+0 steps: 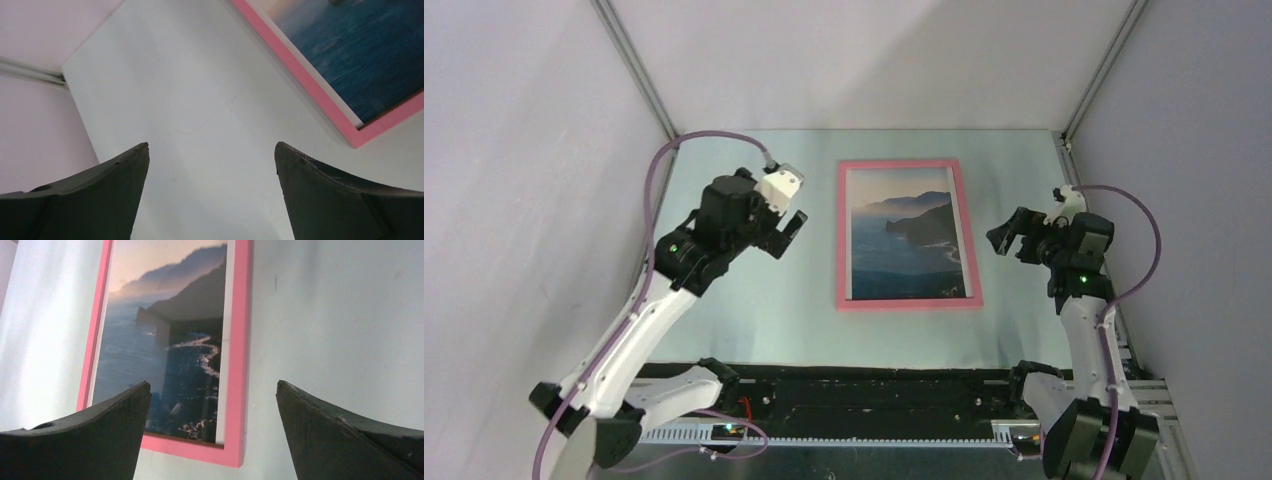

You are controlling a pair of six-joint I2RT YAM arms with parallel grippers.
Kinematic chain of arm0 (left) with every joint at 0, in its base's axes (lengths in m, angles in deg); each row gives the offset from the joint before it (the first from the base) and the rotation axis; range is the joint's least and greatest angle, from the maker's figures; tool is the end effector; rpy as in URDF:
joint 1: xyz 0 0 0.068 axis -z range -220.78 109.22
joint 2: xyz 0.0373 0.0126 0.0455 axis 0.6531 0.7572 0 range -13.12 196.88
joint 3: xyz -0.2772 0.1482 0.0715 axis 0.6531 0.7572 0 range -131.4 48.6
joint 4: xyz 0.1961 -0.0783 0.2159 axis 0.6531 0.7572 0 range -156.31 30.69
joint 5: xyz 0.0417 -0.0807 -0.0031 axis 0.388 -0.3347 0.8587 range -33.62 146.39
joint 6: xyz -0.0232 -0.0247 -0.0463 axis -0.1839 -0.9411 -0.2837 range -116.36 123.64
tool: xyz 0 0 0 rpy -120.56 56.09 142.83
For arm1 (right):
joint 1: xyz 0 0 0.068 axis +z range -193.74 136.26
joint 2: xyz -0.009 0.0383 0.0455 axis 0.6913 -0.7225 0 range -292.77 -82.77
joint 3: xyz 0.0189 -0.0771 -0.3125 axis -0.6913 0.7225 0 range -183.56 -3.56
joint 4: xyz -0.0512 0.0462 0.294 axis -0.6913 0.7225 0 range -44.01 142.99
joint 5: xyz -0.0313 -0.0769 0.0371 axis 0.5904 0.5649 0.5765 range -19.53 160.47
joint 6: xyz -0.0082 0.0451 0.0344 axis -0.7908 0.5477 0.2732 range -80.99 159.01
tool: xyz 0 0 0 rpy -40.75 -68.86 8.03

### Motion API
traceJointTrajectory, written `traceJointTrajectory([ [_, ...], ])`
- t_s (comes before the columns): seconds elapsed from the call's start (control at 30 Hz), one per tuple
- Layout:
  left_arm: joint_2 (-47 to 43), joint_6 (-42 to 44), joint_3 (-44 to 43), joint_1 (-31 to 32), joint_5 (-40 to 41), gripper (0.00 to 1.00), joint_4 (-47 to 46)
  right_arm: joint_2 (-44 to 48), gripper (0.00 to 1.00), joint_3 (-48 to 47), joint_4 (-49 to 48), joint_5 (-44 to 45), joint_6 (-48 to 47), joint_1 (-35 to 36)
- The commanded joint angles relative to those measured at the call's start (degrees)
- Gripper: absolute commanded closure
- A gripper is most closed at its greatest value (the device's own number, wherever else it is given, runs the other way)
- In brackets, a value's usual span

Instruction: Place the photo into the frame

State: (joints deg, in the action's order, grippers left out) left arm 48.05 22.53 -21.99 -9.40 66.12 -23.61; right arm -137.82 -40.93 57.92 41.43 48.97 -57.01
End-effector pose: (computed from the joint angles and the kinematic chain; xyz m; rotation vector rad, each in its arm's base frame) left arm 0.2065 -0.1179 0.4331 0.8201 1.9795 0.0554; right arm 0.2257 -0.0330 0.2874 0.1091 2.0497 0.4911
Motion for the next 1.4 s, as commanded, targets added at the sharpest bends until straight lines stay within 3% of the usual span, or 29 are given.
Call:
traceJointTrajectory([
  [0.0, -6.62, -3.86, 2.50, -1.74, 3.37, 0.00, -5.96, 5.59, 0.00, -3.77, 1.22, 4.41, -4.60, -0.25],
  [0.3, -17.72, -5.44, 7.92, -2.49, 8.69, 0.00, -6.76, 11.37, 0.00, -5.00, 1.85, 10.46, -8.81, -0.26],
  [0.53, -23.38, -7.27, 12.98, -3.70, 10.82, 0.00, -6.71, 13.23, 0.00, -5.00, 6.53, 10.31, -9.02, -0.34],
  [0.9, -28.84, -13.66, 22.15, -13.89, 8.00, 0.00, -9.30, 15.11, 0.01, -5.00, 14.98, 16.14, -11.74, -0.52],
  [1.17, -43.24, -19.99, 34.14, -18.69, 14.80, 0.00, -18.81, 22.27, 0.01, -4.79, 20.25, 11.62, -14.68, -0.61],
  [1.37, -44.79, -21.71, 37.65, -21.08, 14.20, 0.00, -20.47, 24.80, 0.01, -2.08, 17.69, 10.75, -13.81, -0.78],
])
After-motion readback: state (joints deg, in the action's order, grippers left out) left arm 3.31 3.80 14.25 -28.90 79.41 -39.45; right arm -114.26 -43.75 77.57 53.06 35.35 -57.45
